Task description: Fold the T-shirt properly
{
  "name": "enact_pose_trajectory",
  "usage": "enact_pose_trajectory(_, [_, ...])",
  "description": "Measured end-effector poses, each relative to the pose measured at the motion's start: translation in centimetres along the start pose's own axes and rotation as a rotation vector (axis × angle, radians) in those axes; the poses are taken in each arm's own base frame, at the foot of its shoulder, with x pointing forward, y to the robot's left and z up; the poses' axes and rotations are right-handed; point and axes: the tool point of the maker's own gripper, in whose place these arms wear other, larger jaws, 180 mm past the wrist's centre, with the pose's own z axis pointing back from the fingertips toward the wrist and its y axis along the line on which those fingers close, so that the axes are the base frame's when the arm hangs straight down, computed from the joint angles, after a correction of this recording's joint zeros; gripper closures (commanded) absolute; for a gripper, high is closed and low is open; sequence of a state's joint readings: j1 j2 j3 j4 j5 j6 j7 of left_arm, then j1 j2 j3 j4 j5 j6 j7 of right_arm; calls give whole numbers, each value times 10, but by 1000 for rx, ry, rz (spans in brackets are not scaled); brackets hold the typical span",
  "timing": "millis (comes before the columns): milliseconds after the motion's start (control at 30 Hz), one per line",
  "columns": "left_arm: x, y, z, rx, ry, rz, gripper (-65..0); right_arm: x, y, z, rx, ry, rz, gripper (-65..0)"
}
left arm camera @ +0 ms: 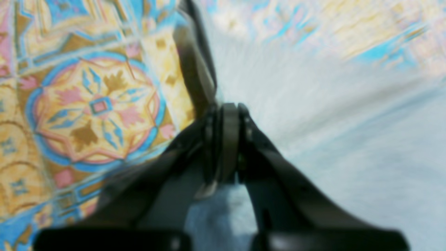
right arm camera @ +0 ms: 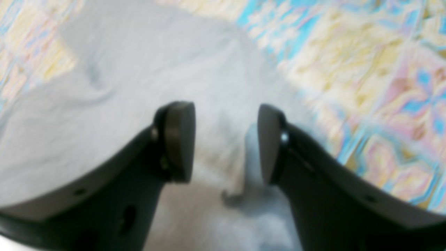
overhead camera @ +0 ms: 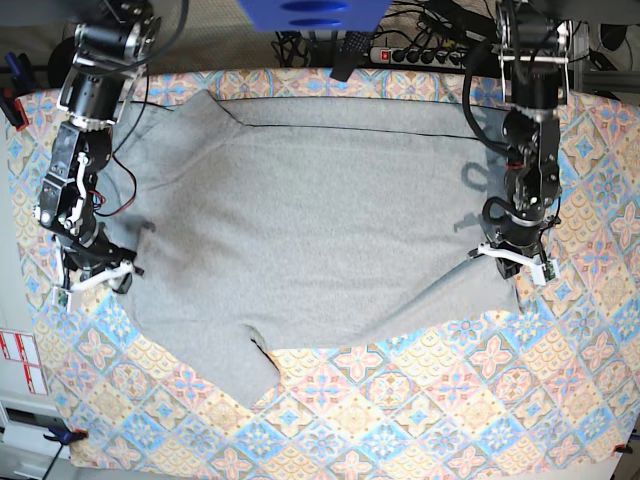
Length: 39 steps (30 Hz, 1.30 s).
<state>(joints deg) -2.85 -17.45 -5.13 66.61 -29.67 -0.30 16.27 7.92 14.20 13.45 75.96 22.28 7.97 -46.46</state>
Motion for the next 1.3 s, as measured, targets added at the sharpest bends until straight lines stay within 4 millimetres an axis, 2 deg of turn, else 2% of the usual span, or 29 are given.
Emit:
enact_pose_trajectory(67, [3, 7, 11, 7, -1, 3, 0, -8, 2, -10, 2, 61, 47, -289])
enact_pose_trajectory(100, [1, 10, 17, 16, 13, 0, 0, -5, 4, -16, 5, 73, 72, -289])
enact_pose_trajectory(167, [2, 13, 28, 15, 9, 2, 0, 11, 11, -28, 19, 38, 111, -289])
enact_pose_trajectory(267, [14, 11, 44, 2, -32, -9, 0, 30, 12, -42, 25, 5, 165, -289])
enact_pose_trajectory(333, [19, 9, 54, -10, -55, -19, 0, 23, 2, -51, -1, 34, 198, -289])
enact_pose_trajectory(433, [16, 9, 69, -16, -53, -33, 0, 7, -13, -61, -37, 78, 254, -289])
enact_pose_trajectory(500, [14, 10, 79, -17, -54, -44, 0, 1, -11, -67, -34, 85, 283, -289])
enact_pose_trajectory(600, [15, 5, 92, -36, -64, -60, 0, 7, -5, -75, -16, 48, 331, -289])
enact_pose_trajectory(700, [19, -3, 105, -55, -90, -66, 0, 10, -10, -79, -24, 24, 372, -289])
enact_pose_trajectory(867, [10, -5, 123, -50, -73, -42, 0, -3, -29, -80, -57, 53, 448, -289])
enact_pose_trajectory(1100, [6, -8, 135, -55, -75, -39, 0, 7, -22, -87, -44, 8, 517, -290])
enact_pose_trajectory(1300, [-3, -5, 139, -48, -53, -36, 0, -8, -30, -86, -49, 39, 552, -303])
